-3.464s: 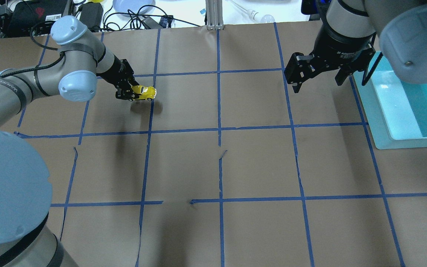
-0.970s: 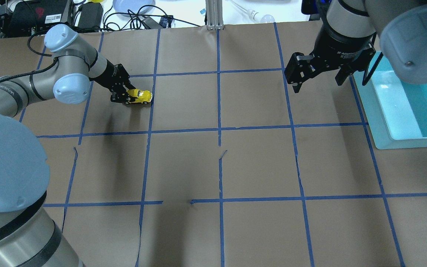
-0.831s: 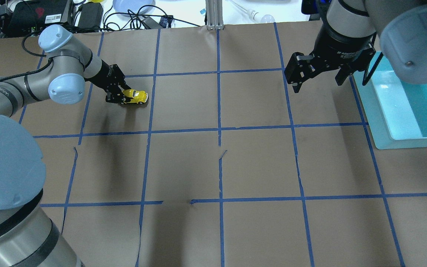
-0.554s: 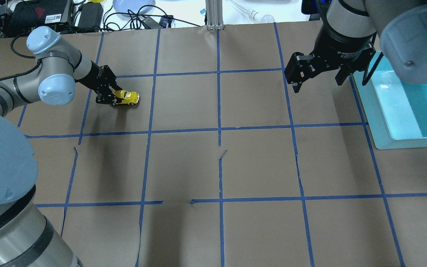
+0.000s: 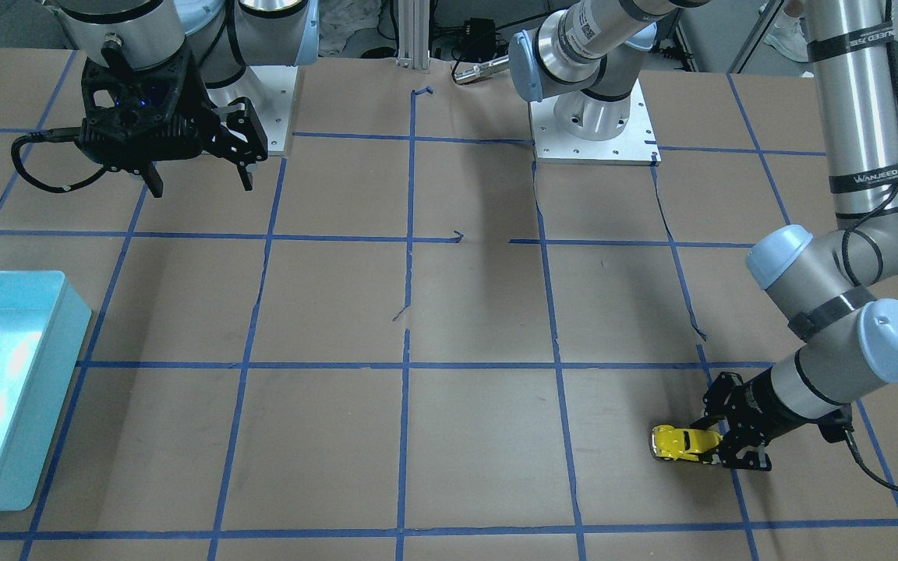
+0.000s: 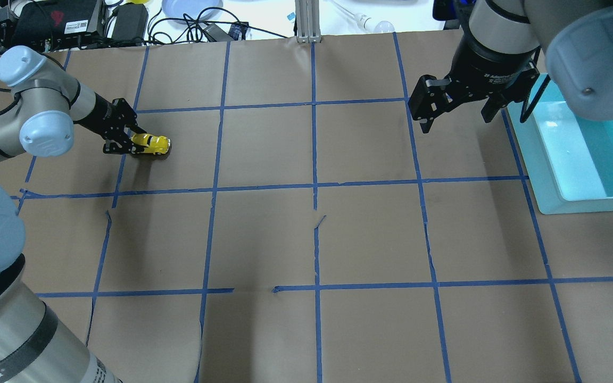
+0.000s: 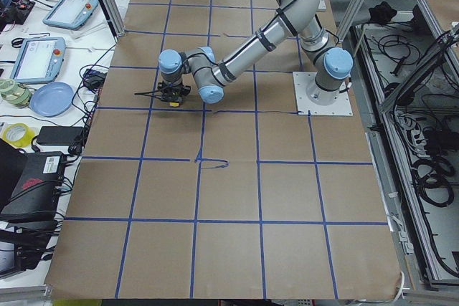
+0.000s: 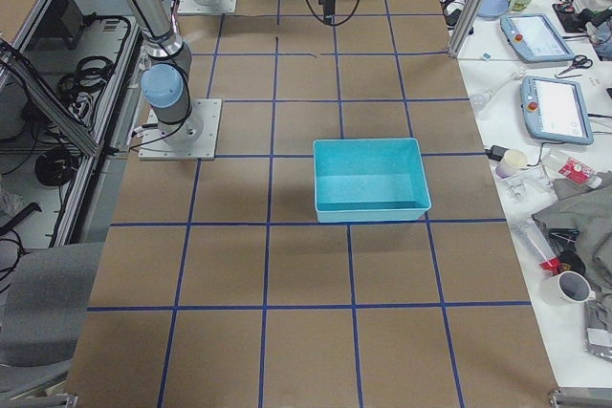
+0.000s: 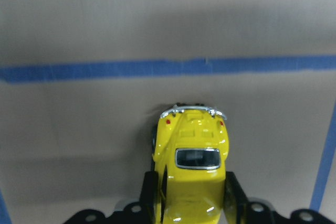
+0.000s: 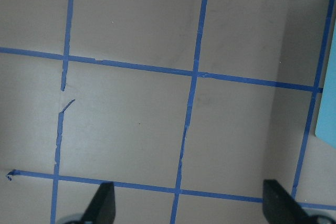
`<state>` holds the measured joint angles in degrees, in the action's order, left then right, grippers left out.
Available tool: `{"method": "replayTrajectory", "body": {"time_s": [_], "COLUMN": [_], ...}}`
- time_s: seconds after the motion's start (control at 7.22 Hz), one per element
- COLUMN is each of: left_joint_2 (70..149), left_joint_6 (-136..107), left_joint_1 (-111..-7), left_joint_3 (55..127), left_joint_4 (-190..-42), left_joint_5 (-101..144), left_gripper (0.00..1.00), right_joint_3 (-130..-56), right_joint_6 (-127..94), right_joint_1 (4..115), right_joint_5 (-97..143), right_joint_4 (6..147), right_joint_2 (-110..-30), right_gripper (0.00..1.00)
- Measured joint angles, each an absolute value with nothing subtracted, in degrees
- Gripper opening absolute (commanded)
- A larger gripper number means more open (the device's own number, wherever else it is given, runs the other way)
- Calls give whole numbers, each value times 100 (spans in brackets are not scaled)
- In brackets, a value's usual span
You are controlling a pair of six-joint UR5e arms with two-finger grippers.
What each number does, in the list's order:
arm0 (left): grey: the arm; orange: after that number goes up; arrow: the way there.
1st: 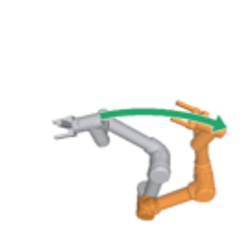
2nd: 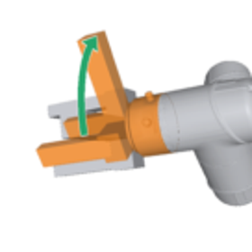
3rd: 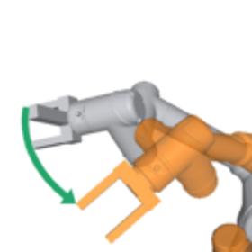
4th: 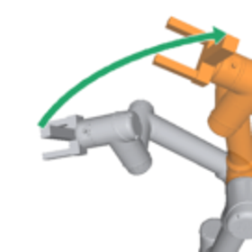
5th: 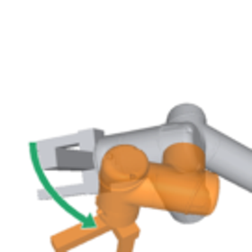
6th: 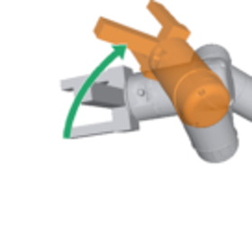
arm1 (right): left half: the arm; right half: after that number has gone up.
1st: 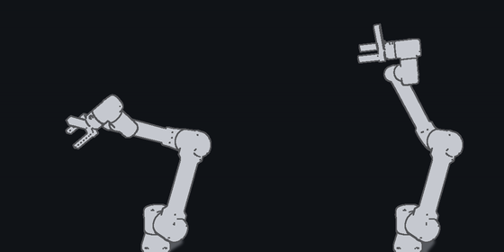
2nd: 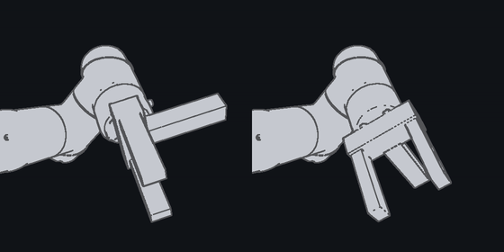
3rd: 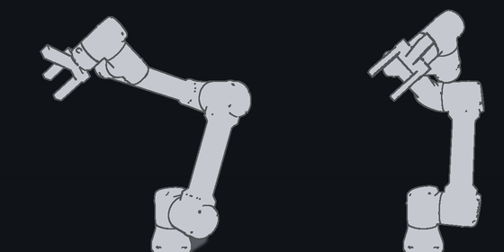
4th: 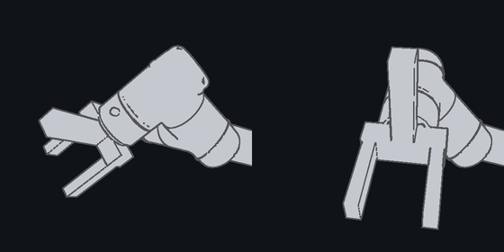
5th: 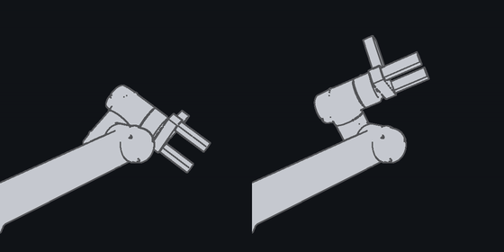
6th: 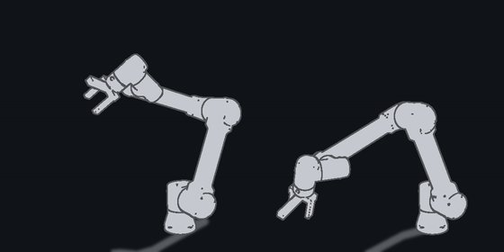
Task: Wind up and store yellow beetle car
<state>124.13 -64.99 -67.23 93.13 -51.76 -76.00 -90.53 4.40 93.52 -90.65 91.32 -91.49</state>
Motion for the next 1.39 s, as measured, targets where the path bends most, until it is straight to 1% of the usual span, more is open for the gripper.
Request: {"method": "replayTrajectory", "body": {"time_s": [0.14, 0.28, 0.83, 0.97, 1.11, 1.39], "left_joint_2": [12403, 12364, 11806, 11596, 11338, 10828], "left_joint_6": [-6338, -6279, -6729, -6261, -5271, -3733], "left_joint_1": [-6544, -6410, -6653, -6731, -6830, -7160], "left_joint_3": [9309, 9310, 9273, 9254, 9149, 8585], "left_joint_4": [-5175, -5169, -5180, -5314, -5602, -6732], "left_joint_5": [-7626, -7672, -7697, -7706, -7828, -8502], "left_gripper": [91, 100, 98, 100, 100, 100], "right_joint_3": [-9053, -9053, -9053, -9053, -9053, -9053], "right_joint_6": [440, 440, 440, 439, 439, 439], "right_joint_1": [9352, 9351, 9352, 9352, 9351, 9352], "right_joint_5": [-9063, -9062, -9062, -9061, -9062, -9062], "right_joint_4": [9132, 9132, 9127, 9127, 9128, 9129], "right_joint_2": [-9149, -9149, -9150, -9150, -9150, -9150], "right_gripper": [100, 100, 100, 100, 100, 100]}}
